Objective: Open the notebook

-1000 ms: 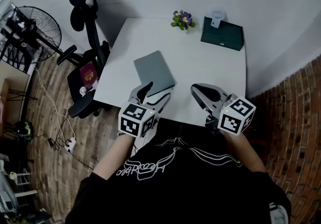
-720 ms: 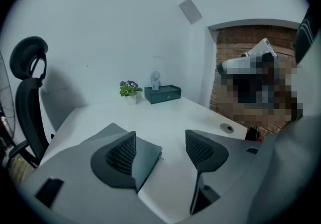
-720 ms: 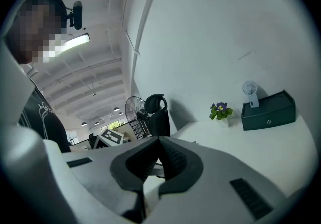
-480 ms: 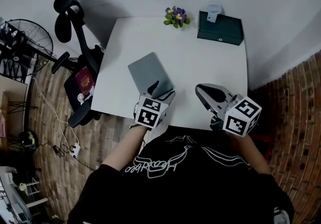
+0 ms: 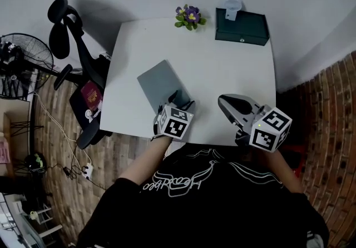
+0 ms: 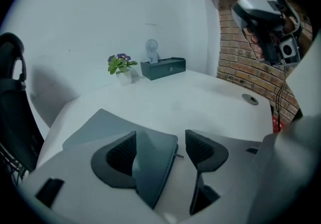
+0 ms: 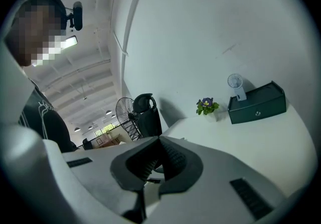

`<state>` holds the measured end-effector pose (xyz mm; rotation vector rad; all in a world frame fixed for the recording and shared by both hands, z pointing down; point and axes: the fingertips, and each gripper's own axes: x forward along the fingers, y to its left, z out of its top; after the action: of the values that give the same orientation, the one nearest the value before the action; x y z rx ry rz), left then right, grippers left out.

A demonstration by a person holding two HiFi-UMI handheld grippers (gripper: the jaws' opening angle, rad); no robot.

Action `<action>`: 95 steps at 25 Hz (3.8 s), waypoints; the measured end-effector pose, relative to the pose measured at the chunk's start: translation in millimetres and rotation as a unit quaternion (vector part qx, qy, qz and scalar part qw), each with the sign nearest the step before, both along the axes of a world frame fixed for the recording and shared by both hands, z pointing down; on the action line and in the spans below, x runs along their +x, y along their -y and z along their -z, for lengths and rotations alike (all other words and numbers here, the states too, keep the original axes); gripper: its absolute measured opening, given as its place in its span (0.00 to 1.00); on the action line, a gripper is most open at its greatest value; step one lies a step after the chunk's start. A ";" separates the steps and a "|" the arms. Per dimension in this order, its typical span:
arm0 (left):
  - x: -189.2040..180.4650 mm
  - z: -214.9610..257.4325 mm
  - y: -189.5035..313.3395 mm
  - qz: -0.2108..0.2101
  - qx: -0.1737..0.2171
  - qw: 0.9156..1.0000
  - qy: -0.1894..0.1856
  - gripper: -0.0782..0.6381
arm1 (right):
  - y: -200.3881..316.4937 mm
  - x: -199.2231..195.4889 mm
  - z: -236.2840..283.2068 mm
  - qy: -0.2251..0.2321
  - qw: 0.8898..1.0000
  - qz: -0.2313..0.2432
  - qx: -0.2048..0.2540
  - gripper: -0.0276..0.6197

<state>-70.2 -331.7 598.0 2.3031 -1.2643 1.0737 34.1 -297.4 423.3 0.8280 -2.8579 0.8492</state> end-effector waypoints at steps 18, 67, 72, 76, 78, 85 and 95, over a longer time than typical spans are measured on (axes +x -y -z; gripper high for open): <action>-6.9 -12.2 6.8 0.020 -0.006 1.000 0.017 0.50 | 0.5 13.5 -8.6 -0.005 1.000 -0.011 -0.014 0.05; -65.9 108.4 -43.9 0.119 0.103 0.987 -0.044 0.17 | -61.5 -25.1 21.0 0.009 0.998 0.054 0.029 0.05; -83.7 118.3 -54.9 0.139 0.112 0.982 -0.056 0.17 | -67.7 -35.8 23.2 0.008 0.997 0.065 0.029 0.05; -97.8 123.7 -63.7 0.153 0.122 0.979 -0.058 0.17 | -71.9 -46.8 19.8 0.008 0.997 0.079 0.026 0.05; -106.5 125.5 -69.3 0.161 0.125 0.977 -0.057 0.17 | -74.0 -52.6 18.7 0.009 0.996 0.087 0.025 0.05; -143.4 123.6 -91.4 0.212 0.122 0.967 -0.067 0.17 | -72.9 -73.4 17.7 0.017 0.993 0.114 0.024 0.05; -190.7 99.1 -120.5 0.272 0.096 0.953 -0.088 0.17 | -69.4 -110.6 16.9 0.019 0.988 0.154 0.024 0.05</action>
<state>-260.9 -211.2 498.9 1.9283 -1.8391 0.5636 -76.5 -228.0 406.4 0.3575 -2.9392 0.7669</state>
